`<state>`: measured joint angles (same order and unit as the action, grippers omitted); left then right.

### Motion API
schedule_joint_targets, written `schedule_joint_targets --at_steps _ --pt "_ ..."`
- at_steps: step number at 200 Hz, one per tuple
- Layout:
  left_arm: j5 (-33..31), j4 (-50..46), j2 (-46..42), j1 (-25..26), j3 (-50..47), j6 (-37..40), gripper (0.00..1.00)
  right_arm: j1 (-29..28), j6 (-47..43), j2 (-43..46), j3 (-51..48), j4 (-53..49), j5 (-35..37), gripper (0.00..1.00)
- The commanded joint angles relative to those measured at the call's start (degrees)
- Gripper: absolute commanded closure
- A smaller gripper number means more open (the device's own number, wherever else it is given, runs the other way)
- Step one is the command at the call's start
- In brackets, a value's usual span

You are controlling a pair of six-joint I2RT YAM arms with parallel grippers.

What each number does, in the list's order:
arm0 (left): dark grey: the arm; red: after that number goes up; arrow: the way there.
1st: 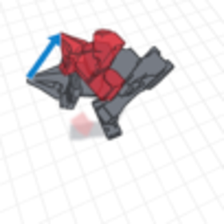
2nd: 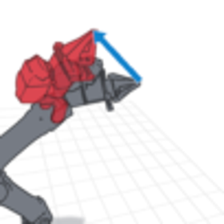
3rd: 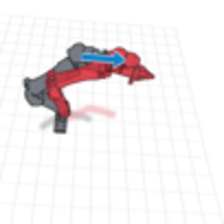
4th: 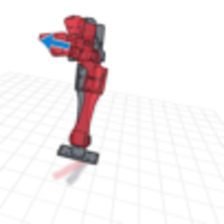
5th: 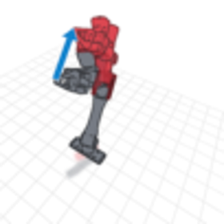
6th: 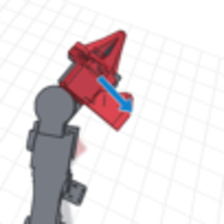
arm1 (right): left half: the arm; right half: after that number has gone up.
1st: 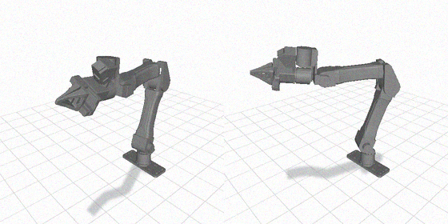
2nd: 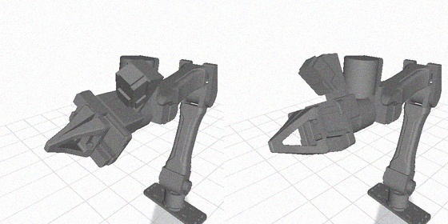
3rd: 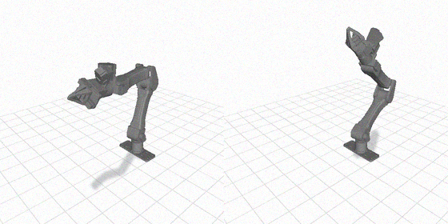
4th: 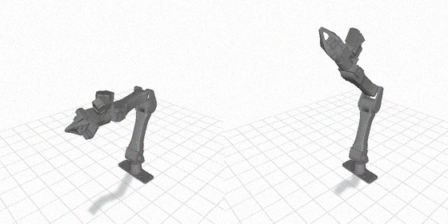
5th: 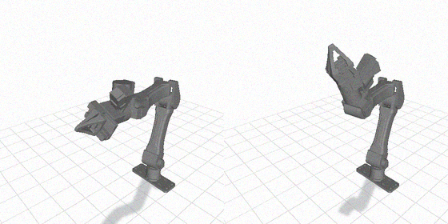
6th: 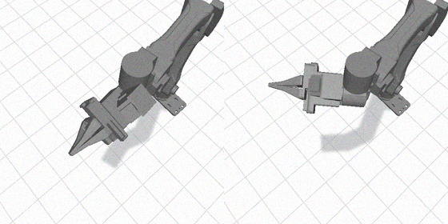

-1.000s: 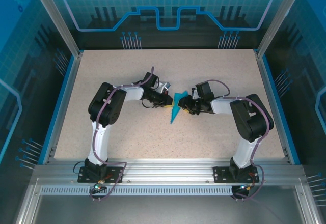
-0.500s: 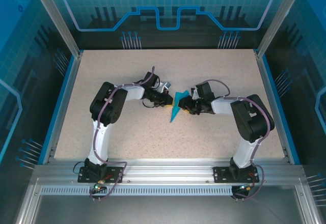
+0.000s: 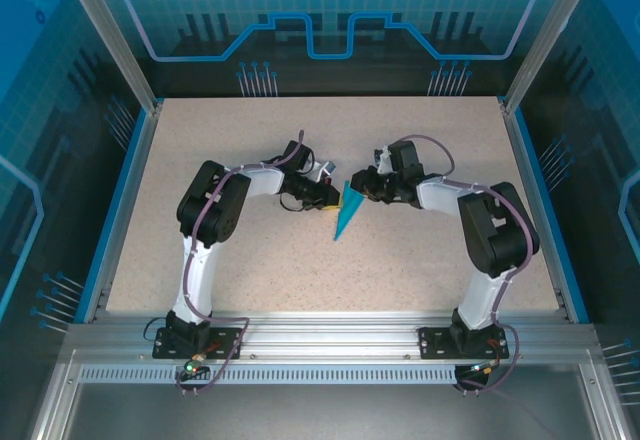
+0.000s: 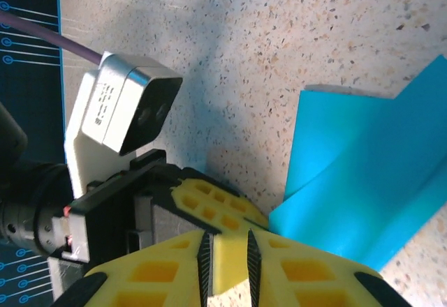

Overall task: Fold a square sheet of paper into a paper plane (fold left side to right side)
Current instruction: Fold the wing for the fifth time at the center of the table.

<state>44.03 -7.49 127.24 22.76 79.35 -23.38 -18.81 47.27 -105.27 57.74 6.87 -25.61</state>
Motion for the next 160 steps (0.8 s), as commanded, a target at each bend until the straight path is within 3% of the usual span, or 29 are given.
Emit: schedule_joint_targets --at_steps 1,160 --pt "-5.64 -2.18 1.66 -0.35 0.54 2.36 1.00 -0.75 -1.28 -2.79 1.96 -0.97 -1.17 0.76" --pt "-10.63 -5.30 1.76 -0.38 0.56 3.24 1.00 -0.95 -4.63 -8.87 4.94 -5.32 0.62 0.76"
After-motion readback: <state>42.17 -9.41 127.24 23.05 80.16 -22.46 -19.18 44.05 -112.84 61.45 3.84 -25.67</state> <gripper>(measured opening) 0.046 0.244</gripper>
